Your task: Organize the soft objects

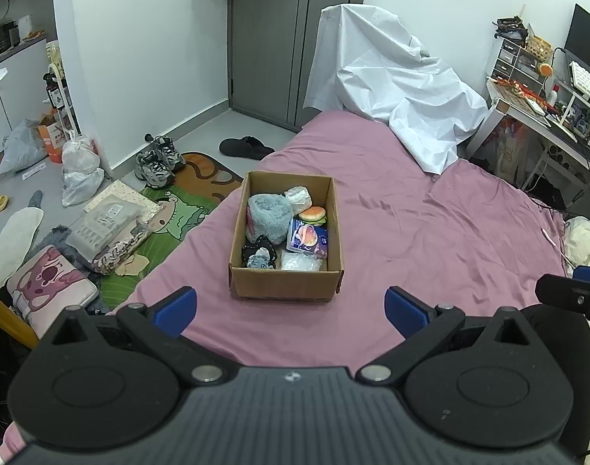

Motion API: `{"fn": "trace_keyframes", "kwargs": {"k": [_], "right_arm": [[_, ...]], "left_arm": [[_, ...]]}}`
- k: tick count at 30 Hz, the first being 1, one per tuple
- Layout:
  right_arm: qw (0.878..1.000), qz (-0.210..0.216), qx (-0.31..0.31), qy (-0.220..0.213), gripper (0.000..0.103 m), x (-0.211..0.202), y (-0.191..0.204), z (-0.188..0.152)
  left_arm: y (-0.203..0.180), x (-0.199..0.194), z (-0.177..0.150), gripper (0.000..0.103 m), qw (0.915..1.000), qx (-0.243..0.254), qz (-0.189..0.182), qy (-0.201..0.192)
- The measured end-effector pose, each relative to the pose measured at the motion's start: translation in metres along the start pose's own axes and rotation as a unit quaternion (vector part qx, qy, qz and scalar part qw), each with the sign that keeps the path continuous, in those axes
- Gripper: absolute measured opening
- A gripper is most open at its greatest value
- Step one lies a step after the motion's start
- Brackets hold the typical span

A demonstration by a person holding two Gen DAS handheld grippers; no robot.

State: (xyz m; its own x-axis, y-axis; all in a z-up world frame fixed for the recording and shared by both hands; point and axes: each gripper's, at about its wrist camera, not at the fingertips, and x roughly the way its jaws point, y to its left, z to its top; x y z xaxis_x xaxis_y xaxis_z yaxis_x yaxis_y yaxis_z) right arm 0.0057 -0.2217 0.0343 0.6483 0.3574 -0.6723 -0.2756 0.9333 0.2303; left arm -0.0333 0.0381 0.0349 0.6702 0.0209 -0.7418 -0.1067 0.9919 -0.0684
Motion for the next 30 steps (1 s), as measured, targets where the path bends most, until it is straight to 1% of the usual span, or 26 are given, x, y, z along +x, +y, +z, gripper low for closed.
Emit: {"fn": "trace_keyframes", "kwargs": {"k": [30], "right_arm": [[1.000, 0.000, -0.004, -0.002, 0.103, -0.0035, 0.0018, -0.0003]], "left_arm": [[-0.0038, -0.0016, -0.0027, 0.102, 1.0000, 0.007, 0.001, -0.001]]}}
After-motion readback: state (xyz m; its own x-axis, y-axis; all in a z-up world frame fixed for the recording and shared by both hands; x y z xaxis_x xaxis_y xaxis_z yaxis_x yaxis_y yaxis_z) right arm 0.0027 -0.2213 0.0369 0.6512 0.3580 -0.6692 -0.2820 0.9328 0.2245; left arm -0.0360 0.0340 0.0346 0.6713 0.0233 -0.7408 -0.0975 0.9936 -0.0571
